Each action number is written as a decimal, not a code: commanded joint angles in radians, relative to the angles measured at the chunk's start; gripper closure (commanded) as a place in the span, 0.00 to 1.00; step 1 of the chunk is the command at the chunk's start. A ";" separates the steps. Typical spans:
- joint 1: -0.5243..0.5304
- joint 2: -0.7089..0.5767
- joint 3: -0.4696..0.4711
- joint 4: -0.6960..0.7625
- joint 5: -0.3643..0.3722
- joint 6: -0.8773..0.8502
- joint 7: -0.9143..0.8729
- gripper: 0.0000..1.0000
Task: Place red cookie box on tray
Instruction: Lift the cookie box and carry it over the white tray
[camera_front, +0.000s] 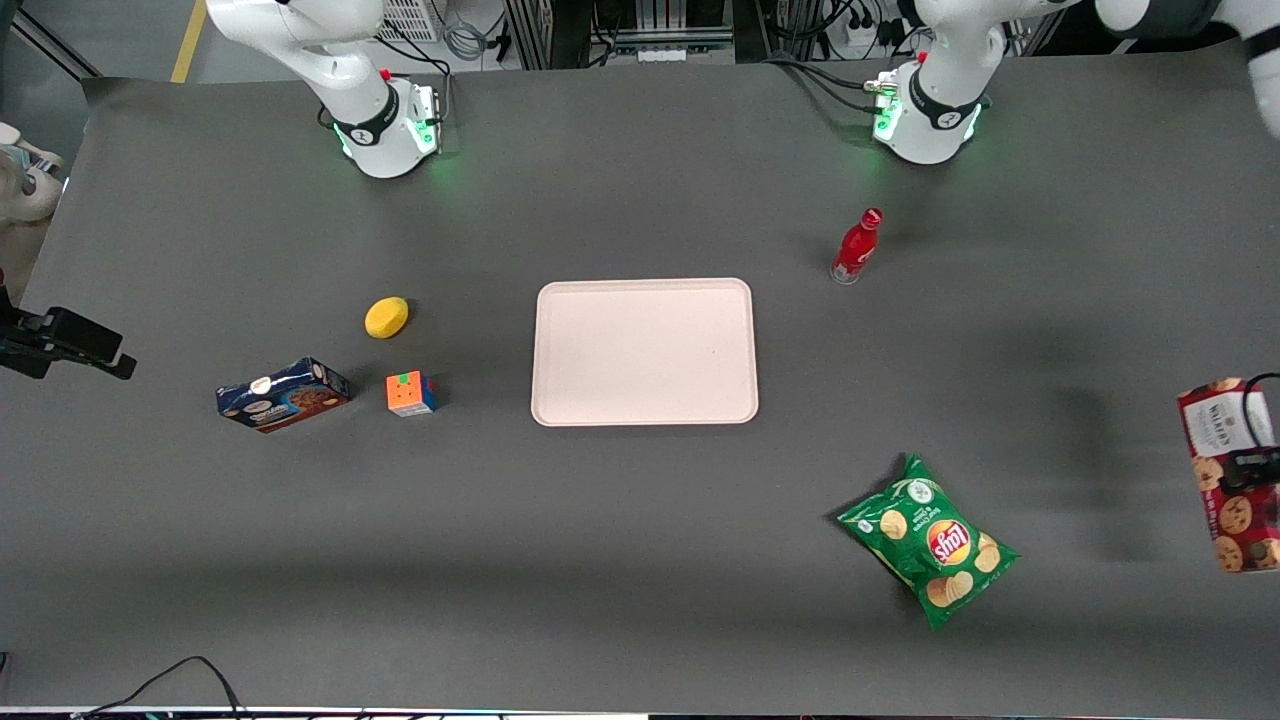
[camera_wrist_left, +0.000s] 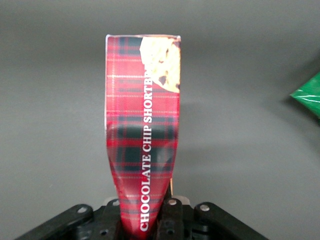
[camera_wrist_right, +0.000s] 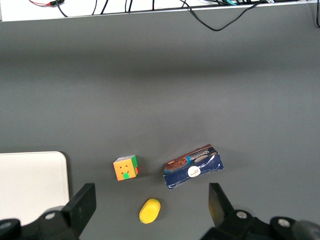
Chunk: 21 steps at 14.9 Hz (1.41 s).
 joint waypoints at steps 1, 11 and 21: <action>-0.021 -0.101 0.009 0.031 0.043 -0.196 -0.050 1.00; -0.065 -0.205 -0.247 0.235 0.188 -0.643 -0.565 1.00; -0.103 -0.210 -0.747 0.212 0.319 -0.623 -1.081 1.00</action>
